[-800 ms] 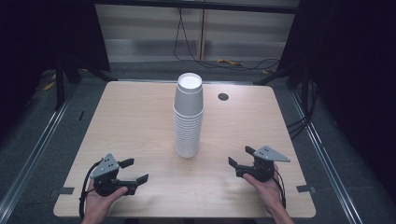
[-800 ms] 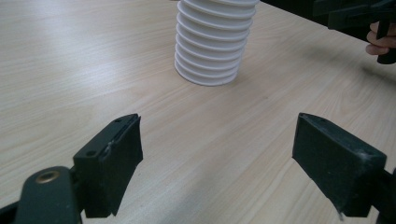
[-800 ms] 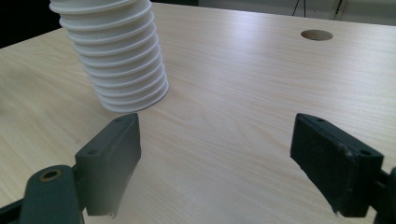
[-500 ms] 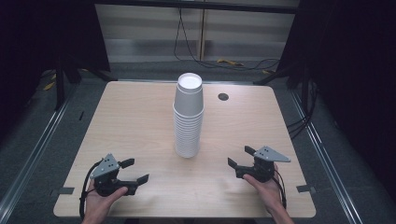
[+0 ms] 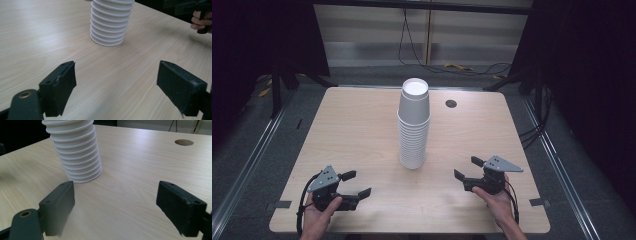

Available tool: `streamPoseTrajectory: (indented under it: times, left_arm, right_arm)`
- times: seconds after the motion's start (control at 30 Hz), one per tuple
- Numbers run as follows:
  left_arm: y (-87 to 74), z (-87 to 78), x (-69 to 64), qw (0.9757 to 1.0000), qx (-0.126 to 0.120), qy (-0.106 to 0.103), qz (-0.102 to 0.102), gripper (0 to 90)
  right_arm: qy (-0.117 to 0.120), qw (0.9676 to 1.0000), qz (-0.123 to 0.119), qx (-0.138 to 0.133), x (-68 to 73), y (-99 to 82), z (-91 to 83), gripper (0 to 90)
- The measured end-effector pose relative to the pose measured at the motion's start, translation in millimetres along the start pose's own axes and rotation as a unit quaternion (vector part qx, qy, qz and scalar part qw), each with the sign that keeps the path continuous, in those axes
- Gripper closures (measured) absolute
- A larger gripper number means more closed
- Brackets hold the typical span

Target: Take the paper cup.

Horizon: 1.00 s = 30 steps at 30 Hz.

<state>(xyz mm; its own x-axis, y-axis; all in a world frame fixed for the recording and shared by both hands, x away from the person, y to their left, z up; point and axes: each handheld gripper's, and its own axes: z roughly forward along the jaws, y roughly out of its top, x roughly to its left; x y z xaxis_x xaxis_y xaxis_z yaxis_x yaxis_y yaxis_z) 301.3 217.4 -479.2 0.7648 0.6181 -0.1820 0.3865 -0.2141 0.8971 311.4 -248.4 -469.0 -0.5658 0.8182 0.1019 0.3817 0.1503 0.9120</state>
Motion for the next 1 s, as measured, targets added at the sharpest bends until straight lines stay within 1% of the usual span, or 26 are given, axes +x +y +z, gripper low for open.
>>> streamPoseTrajectory:
  times: [0.1,0.13,0.23,0.3,0.4,0.5,0.63,0.7,0.8,0.9,0.93,0.97,1.0]
  left_arm:
    - [0.2,-0.5,0.0,1.0,0.0,0.001,0.0,15.7]
    - [0.5,-0.5,0.3,1.0,-0.002,-0.002,-0.001,15.7]
    - [0.9,0.0,0.1,1.0,-0.001,-0.003,0.0,15.7]
    - [0.7,-0.1,-0.2,1.0,-0.001,-0.004,0.0,15.7]
    - [0.6,-0.7,-0.7,1.0,-0.003,-0.004,0.001,15.7]
    - [0.9,-1.4,-1.1,1.0,-0.002,-0.006,0.003,15.7]
    - [0.8,-2.0,-2.0,1.0,-0.001,-0.008,0.006,15.8]
    - [0.7,-2.2,-2.9,1.0,-0.001,-0.004,0.005,15.7]
    - [0.2,-2.4,-3.0,1.0,0.001,-0.008,0.006,15.8]
    - [0.1,-2.8,-3.5,0.9999,-0.001,-0.01,0.005,15.7]
    - [0.0,-2.8,-3.8,0.9999,-0.001,-0.008,0.006,15.7]
    - [0.0,-2.8,-4.0,1.0,0.0,-0.007,0.006,15.7]
    - [0.0,-2.6,-3.9,0.9999,0.001,-0.009,0.005,15.8]
  right_arm:
    - [0.006,1.0,0.002,0.003,0.2,0.2,0.8,15.9]
    - [0.009,0.9999,0.001,0.007,0.6,0.4,1.2,15.9]
    - [0.011,0.9999,-0.001,0.006,1.2,0.7,1.3,15.9]
    - [0.018,0.9998,0.0,0.004,2.6,2.7,0.3,15.9]
    - [0.023,0.9997,-0.002,0.001,5.1,5.5,-0.2,15.9]
    - [0.024,0.9997,-0.003,0.0,6.6,6.7,-0.2,15.9]
    - [0.03,0.9995,-0.003,0.002,9.8,11.4,0.3,15.8]
    - [0.031,0.9995,-0.002,0.001,10.4,12.6,0.2,15.7]
    - [0.039,0.9992,-0.004,-0.001,13.0,18.7,-1.1,15.7]
    - [0.04,0.9992,-0.004,-0.002,13.9,21.7,-1.6,15.7]
    - [0.047,0.9989,-0.006,-0.003,14.6,25.4,-1.6,15.7]
    - [0.047,0.9989,-0.006,-0.003,14.6,25.4,-1.6,15.7]
    - [0.048,0.9988,-0.006,-0.003,15.4,27.0,-1.6,15.7]
